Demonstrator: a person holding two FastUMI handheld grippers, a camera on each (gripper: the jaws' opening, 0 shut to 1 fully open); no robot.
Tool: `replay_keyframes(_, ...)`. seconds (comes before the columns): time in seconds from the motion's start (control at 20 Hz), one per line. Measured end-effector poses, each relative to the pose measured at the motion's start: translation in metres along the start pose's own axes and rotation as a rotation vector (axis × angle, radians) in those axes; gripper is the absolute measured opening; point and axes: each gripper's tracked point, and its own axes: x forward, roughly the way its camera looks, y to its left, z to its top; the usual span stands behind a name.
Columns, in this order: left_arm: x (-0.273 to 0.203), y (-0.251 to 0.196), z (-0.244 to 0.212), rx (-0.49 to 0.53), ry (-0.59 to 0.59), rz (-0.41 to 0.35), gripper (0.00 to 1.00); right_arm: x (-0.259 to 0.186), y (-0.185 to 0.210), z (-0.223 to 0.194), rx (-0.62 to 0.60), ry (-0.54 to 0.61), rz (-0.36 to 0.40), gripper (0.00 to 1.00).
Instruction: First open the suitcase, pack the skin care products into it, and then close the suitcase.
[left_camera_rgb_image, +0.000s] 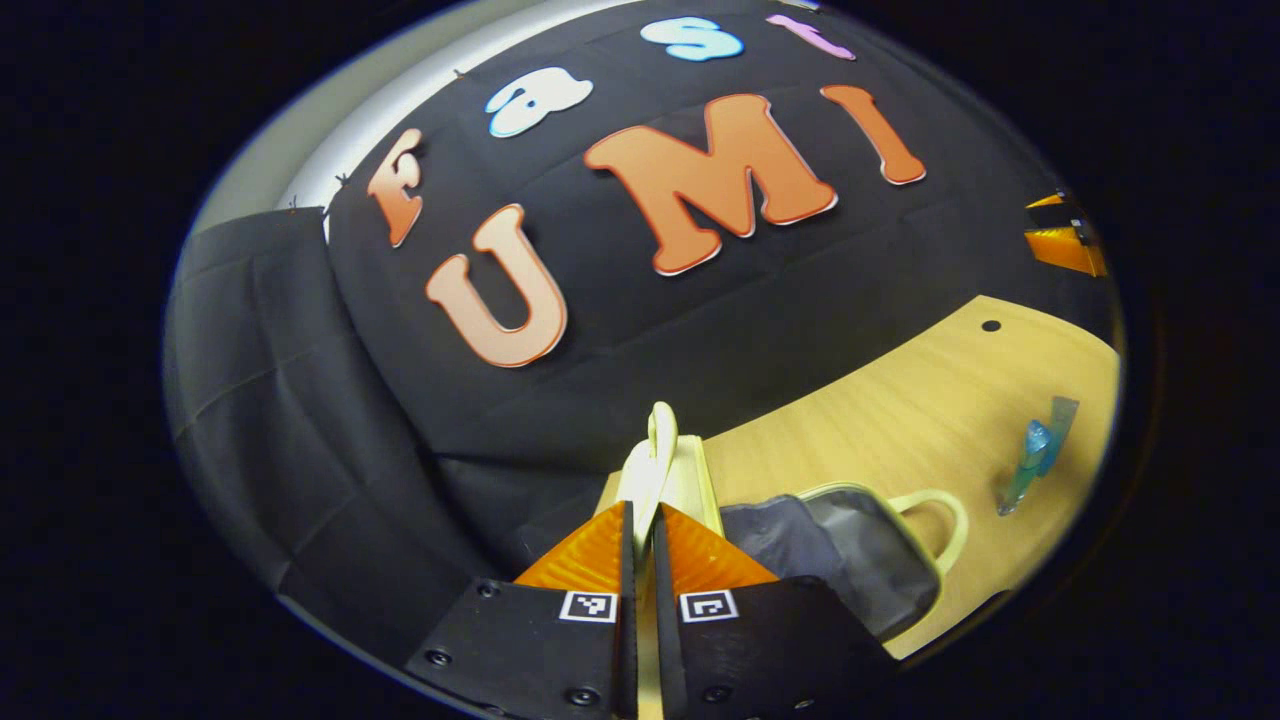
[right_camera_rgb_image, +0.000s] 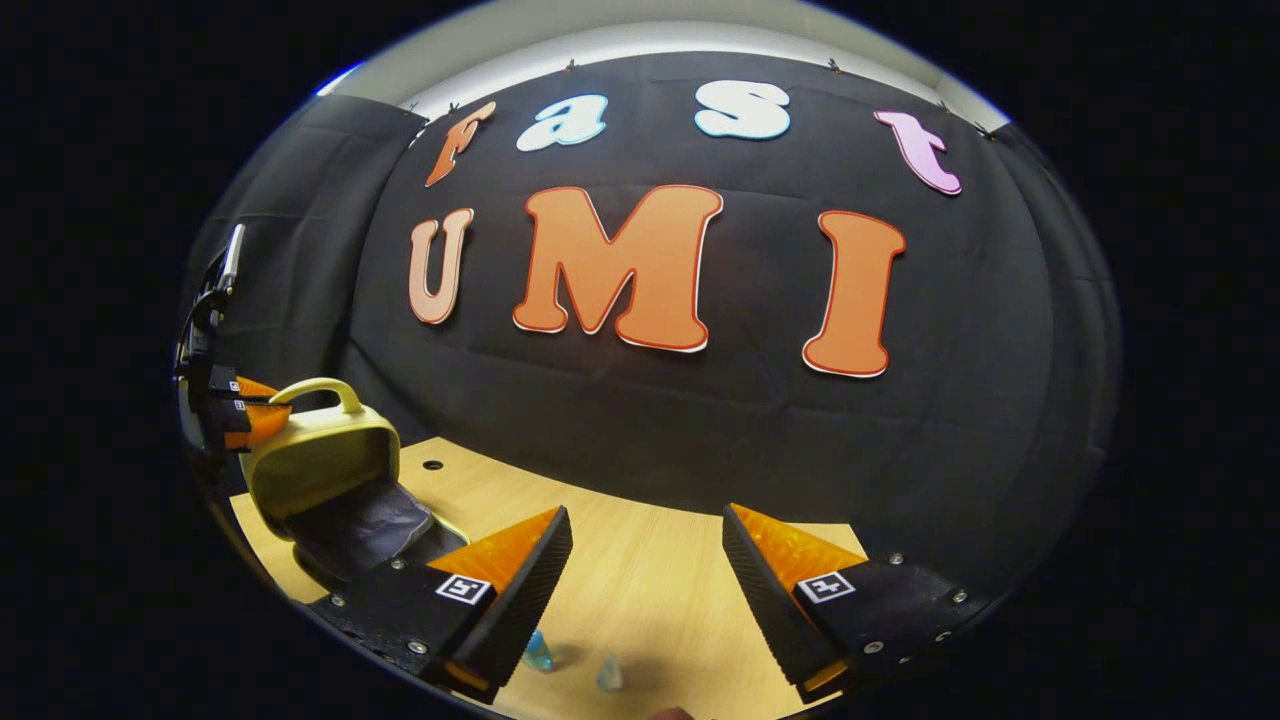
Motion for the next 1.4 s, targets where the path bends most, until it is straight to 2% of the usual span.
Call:
replay_keyframes(0.15,0.001,-0.002,-0.003,-0.078,0.023,0.037,0.11,0.007,0.019,0.007,-0.002,0.000,-0.009,0.95)
replay_keyframes(0.35,0.001,-0.001,-0.005,-0.164,0.061,0.068,0.13,0.016,0.032,0.017,-0.010,0.005,-0.060,0.95)
replay_keyframes(0.6,-0.001,-0.002,-0.015,-0.199,0.156,0.090,0.13,0.014,0.045,0.025,-0.025,0.000,-0.122,0.95)
replay_keyframes(0.8,0.000,0.005,-0.046,-0.201,0.263,0.084,0.11,0.008,0.044,0.024,-0.042,0.007,-0.182,0.95)
replay_keyframes(1.0,0.027,0.005,-0.115,-0.198,0.356,0.054,0.11,0.002,0.053,0.032,-0.052,-0.009,-0.199,0.95)
replay_keyframes(1.15,0.039,-0.014,-0.154,-0.165,0.404,0.008,0.11,-0.004,0.065,0.044,-0.103,-0.037,-0.211,0.95)
replay_keyframes(1.3,0.049,-0.024,-0.183,-0.152,0.433,-0.016,0.11,-0.009,0.085,0.056,-0.212,-0.076,-0.189,0.95)
replay_keyframes(1.4,0.052,-0.025,-0.189,-0.157,0.442,-0.019,0.12,-0.010,0.103,0.052,-0.253,-0.070,-0.146,0.95)
